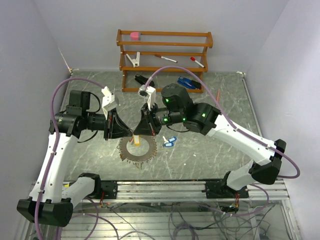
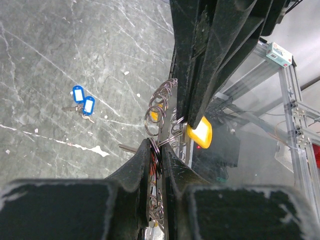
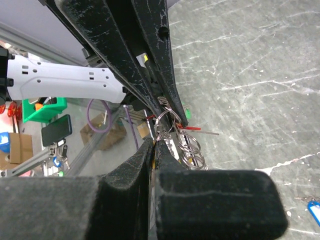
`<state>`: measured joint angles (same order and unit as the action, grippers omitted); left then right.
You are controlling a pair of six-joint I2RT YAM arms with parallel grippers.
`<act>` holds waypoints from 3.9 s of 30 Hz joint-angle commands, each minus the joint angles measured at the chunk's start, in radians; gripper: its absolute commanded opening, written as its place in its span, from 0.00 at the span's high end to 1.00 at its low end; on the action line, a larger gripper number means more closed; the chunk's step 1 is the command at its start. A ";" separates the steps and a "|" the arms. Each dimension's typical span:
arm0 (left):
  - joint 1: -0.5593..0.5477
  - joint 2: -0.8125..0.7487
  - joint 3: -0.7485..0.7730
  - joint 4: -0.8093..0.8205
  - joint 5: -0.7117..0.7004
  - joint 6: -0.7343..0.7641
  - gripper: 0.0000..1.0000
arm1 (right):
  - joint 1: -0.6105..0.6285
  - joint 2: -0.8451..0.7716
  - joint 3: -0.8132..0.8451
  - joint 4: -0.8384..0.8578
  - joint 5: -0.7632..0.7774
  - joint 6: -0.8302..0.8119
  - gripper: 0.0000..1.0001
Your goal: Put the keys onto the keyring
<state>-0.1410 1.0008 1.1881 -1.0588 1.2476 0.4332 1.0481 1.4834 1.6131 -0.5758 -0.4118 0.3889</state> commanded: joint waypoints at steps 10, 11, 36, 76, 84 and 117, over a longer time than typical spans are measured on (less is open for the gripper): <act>0.000 -0.007 0.047 -0.041 -0.009 0.050 0.93 | -0.019 0.018 0.075 0.052 -0.087 0.179 1.00; 0.000 -0.006 0.050 -0.044 -0.006 0.050 0.93 | -0.019 0.023 0.079 0.048 -0.085 0.186 1.00; 0.000 -0.012 0.080 -0.036 0.029 0.017 0.93 | -0.033 0.075 0.058 0.112 0.036 0.466 1.00; 0.000 -0.082 -0.299 0.510 0.254 -0.641 0.93 | -0.222 0.057 -0.321 0.576 -0.197 0.685 0.81; -0.001 -0.116 -0.373 0.628 0.257 -0.773 0.93 | -0.288 0.052 -0.279 0.530 -0.254 0.549 0.70; -0.001 -0.048 -0.381 0.672 0.250 -0.838 0.93 | -0.084 0.023 0.030 -0.161 0.056 -0.198 0.34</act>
<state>-0.1394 0.9638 0.7734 -0.3931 1.4590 -0.3752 0.9634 1.4921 1.6436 -0.7475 -0.4015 0.2272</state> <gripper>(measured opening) 0.172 0.655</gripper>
